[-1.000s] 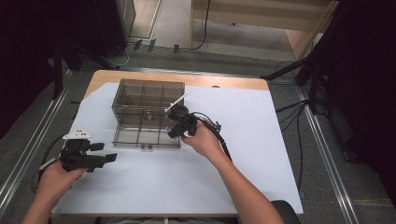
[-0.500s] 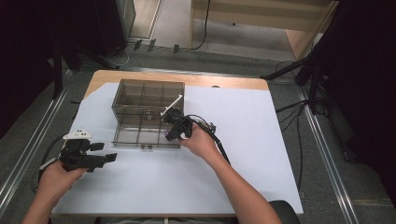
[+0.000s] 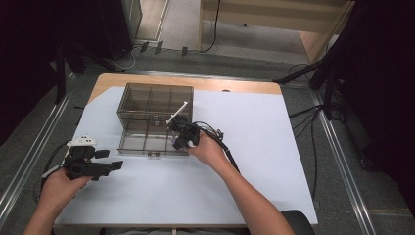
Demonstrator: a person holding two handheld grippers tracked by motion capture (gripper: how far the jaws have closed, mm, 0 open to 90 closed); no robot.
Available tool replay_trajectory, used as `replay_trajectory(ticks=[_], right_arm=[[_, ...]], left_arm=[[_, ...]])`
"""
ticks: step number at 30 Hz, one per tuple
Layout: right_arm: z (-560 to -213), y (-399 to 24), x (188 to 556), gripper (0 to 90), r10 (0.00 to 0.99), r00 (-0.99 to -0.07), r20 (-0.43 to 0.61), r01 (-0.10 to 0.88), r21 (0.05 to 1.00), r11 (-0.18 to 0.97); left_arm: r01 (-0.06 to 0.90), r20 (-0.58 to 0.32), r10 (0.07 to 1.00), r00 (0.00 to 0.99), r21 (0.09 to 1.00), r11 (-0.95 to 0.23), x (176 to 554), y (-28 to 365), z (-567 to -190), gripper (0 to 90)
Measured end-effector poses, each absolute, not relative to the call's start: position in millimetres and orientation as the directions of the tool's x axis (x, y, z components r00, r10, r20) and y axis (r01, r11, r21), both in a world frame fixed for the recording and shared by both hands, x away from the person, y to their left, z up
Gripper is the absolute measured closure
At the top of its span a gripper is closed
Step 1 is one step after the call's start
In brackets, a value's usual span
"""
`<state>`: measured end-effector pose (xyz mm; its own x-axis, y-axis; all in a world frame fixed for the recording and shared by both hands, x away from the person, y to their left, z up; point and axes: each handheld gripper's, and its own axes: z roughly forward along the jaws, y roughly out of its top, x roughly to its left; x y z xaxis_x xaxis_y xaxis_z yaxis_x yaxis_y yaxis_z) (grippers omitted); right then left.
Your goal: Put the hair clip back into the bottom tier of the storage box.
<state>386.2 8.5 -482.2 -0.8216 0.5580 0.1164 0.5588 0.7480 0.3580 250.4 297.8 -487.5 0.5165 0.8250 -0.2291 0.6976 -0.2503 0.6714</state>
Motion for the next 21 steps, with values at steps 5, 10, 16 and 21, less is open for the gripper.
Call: replay_trajectory(ticks=[5, 10, 16, 21], right_arm=[[-485.1, 9.3, 387.3, 77.1, 0.561, -0.820, 0.110, 0.560, 0.350, 0.751], [-487.8, 9.4, 388.4, 77.0, 0.566, -0.817, 0.108, 0.565, 0.344, 0.750], [-488.4, 9.2, 388.8, 76.7, 0.562, -0.820, 0.106, 0.561, 0.340, 0.754], [-488.8, 9.0, 388.8, 74.7, 0.563, -0.819, 0.114, 0.564, 0.344, 0.751]], left_arm=[[0.697, -0.227, 0.824, 0.519, 0.670, -0.255, 250.2, 297.8, -487.7, 25.3], [0.701, -0.226, 0.829, 0.512, 0.668, -0.251, 249.9, 298.2, -487.7, 25.4], [0.698, -0.224, 0.827, 0.516, 0.669, -0.255, 250.3, 297.8, -488.1, 25.3], [0.698, -0.224, 0.825, 0.518, 0.668, -0.258, 250.5, 298.1, -488.4, 25.4]])
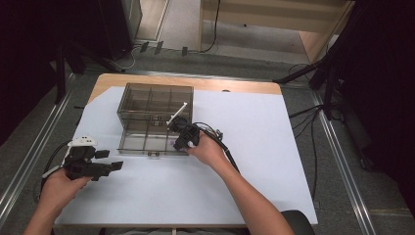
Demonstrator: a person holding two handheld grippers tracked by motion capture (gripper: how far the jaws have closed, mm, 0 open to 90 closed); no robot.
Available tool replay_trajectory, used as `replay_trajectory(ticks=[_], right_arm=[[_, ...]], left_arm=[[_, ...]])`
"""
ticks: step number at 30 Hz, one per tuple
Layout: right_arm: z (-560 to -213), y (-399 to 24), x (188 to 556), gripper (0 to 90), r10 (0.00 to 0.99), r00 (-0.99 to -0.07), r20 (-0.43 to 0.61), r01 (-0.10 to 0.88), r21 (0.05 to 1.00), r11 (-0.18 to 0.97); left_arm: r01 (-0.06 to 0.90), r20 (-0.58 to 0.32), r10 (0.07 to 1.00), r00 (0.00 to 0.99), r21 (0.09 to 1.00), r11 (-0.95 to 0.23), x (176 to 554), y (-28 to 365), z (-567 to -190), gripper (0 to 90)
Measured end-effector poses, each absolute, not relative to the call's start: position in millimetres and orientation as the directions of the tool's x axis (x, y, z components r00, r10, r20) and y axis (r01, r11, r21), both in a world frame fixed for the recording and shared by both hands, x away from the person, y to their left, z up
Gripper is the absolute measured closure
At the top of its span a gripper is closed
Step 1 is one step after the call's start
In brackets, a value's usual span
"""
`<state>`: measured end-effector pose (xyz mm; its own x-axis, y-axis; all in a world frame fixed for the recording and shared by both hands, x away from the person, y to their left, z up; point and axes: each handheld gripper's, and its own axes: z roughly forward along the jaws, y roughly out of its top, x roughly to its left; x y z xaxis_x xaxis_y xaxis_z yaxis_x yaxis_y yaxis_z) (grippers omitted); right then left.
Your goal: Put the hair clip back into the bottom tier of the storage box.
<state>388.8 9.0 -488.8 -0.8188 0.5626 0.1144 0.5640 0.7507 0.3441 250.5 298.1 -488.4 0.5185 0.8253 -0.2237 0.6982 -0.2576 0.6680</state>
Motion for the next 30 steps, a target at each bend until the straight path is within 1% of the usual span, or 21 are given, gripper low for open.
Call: replay_trajectory(ticks=[8, 11, 16, 18, 24, 30], right_arm=[[-485.8, 7.7, 388.6, 73.0, 0.564, -0.817, 0.118, 0.566, 0.349, 0.747], [-477.1, 5.2, 387.2, 72.8, 0.571, -0.812, 0.124, 0.570, 0.377, 0.730], [-467.0, 1.0, 385.5, 69.8, 0.557, -0.819, 0.140, 0.558, 0.422, 0.714], [-465.8, -0.9, 385.4, 69.3, 0.550, -0.824, 0.139, 0.551, 0.427, 0.717], [-463.1, -7.1, 385.4, 69.2, 0.564, -0.811, 0.155, 0.569, 0.434, 0.699], [-459.4, -15.5, 384.8, 66.9, 0.562, -0.809, 0.174, 0.570, 0.466, 0.677]], left_arm=[[0.701, -0.226, 0.828, 0.513, 0.667, -0.252, 250.2, 298.8, -488.3, 25.3], [0.702, -0.227, 0.829, 0.511, 0.667, -0.250, 250.4, 299.0, -488.6, 25.3], [0.709, -0.217, 0.831, 0.512, 0.654, -0.266, 250.6, 298.1, -490.1, 25.4], [0.710, -0.217, 0.829, 0.516, 0.649, -0.272, 250.5, 298.5, -489.4, 25.4], [0.708, -0.219, 0.831, 0.512, 0.655, -0.263, 250.8, 298.1, -489.3, 25.5], [0.708, -0.217, 0.831, 0.511, 0.655, -0.264, 252.7, 297.7, -489.6, 25.5]])
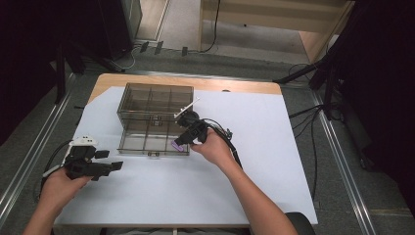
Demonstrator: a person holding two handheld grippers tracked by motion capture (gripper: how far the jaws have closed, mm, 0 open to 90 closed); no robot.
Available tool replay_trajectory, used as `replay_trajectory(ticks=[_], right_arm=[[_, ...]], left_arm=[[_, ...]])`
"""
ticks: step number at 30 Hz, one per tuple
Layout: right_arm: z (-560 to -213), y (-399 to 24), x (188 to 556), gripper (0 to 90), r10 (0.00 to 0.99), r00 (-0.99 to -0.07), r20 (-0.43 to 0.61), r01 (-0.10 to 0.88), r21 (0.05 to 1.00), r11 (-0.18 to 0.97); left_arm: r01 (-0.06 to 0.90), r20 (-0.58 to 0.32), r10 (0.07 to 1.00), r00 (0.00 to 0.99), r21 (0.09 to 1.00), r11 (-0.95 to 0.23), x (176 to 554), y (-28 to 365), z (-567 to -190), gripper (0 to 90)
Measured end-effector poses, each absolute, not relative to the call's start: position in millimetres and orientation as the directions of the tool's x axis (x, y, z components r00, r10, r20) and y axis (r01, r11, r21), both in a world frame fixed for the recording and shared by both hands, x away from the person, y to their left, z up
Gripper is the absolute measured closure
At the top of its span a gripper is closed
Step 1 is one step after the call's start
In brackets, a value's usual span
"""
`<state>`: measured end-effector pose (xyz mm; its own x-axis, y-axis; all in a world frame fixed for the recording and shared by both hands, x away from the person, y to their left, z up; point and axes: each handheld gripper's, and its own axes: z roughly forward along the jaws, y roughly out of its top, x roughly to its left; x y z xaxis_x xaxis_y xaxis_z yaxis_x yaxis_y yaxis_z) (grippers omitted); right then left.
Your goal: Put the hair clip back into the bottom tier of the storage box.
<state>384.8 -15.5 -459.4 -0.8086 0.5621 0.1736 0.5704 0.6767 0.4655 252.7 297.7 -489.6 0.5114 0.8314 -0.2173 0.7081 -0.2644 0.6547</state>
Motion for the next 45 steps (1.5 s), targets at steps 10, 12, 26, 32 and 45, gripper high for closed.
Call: replay_trajectory(ticks=[10, 12, 26, 32, 45], right_arm=[[-454.6, -30.1, 383.8, 63.1, 0.566, -0.804, 0.184, 0.573, 0.498, 0.651], [-454.6, -33.3, 383.5, 61.2, 0.564, -0.805, 0.183, 0.569, 0.507, 0.648], [-451.9, -53.2, 381.8, 55.1, 0.545, -0.818, 0.185, 0.544, 0.557, 0.627], [-448.9, -63.8, 380.6, 53.2, 0.534, -0.828, 0.173, 0.524, 0.578, 0.626], [-447.7, -86.6, 379.0, 48.7, 0.526, -0.832, 0.175, 0.512, 0.606, 0.609]], left_arm=[[0.707, -0.224, 0.822, 0.524, 0.653, -0.272, 257.2, 296.7, -489.2, 25.5], [0.706, -0.224, 0.822, 0.523, 0.654, -0.271, 258.0, 296.1, -489.5, 25.4], [0.705, -0.225, 0.812, 0.539, 0.648, -0.288, 263.1, 291.7, -490.6, 25.3], [0.704, -0.226, 0.810, 0.541, 0.648, -0.290, 264.2, 292.7, -489.7, 25.3], [0.699, -0.218, 0.813, 0.540, 0.655, -0.288, 266.1, 293.5, -489.0, 25.3]])
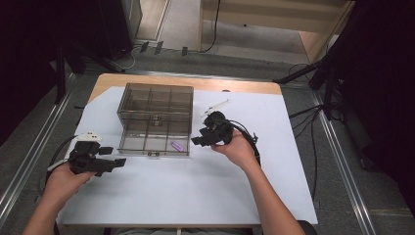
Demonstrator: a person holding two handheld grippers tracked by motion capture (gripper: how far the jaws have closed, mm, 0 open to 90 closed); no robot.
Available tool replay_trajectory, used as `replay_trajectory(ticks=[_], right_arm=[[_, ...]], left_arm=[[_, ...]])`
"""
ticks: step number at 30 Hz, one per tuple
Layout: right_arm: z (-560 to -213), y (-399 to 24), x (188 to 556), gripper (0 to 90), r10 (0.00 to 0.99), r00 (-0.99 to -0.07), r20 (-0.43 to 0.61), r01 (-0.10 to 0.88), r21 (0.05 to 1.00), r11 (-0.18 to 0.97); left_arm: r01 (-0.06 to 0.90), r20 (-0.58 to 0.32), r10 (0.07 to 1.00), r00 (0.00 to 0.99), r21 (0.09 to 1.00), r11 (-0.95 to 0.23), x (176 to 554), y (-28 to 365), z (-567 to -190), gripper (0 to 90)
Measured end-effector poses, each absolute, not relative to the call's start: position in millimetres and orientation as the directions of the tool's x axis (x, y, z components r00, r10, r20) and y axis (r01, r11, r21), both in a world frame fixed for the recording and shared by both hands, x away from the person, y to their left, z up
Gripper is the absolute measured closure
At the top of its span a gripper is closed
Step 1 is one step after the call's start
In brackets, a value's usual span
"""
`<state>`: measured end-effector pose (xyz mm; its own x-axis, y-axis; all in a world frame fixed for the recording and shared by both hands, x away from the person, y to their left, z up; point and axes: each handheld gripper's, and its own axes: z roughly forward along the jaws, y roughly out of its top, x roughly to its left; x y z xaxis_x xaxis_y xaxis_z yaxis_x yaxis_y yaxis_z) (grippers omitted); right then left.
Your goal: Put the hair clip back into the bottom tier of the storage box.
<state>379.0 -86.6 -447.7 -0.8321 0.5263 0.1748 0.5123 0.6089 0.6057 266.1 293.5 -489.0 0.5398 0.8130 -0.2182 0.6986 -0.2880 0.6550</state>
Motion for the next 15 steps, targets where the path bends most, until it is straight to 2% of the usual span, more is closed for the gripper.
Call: replay_trajectory(ticks=[15], right_arm=[[-453.1, -115.8, 387.0, 48.3, 0.563, -0.805, 0.190, 0.543, 0.619, 0.567]], left_arm=[[0.690, -0.217, 0.813, 0.541, 0.666, -0.282, 269.6, 293.5, -487.0, 25.3]])
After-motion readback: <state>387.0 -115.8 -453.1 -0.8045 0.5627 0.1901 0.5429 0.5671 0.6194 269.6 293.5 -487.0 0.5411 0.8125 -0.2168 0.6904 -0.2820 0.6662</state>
